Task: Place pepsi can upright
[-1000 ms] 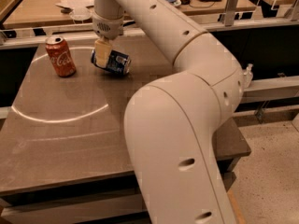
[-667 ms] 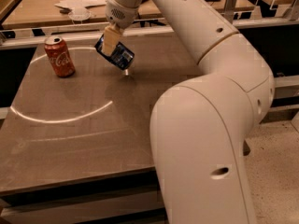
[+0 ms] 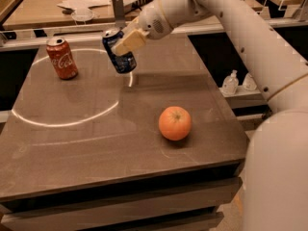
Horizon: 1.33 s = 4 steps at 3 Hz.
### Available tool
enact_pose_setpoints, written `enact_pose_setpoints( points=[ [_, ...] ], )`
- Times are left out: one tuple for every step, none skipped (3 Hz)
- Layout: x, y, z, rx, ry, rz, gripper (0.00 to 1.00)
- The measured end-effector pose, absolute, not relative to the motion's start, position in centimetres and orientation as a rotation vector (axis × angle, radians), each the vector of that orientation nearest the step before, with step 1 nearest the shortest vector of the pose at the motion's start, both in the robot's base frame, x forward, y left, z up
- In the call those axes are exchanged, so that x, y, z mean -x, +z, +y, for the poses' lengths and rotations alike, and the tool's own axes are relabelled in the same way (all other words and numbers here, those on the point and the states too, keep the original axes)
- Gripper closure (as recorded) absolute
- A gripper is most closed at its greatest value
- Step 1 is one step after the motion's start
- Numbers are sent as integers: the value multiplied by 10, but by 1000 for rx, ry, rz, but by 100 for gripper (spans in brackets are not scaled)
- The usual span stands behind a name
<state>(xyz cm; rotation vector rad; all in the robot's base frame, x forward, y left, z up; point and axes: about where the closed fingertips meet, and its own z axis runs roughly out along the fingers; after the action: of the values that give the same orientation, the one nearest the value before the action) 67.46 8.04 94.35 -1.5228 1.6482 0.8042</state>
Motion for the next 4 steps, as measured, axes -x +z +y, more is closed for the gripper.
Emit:
enact_pose_setpoints(
  points=[
    [-657,934,51,1464,883,1501,100],
    [-651,926,38,1462,889,1466,100],
    [-647,917,32,1442,911,1454,82],
    [-642,907,30,1417,934,1443,51]
  ],
)
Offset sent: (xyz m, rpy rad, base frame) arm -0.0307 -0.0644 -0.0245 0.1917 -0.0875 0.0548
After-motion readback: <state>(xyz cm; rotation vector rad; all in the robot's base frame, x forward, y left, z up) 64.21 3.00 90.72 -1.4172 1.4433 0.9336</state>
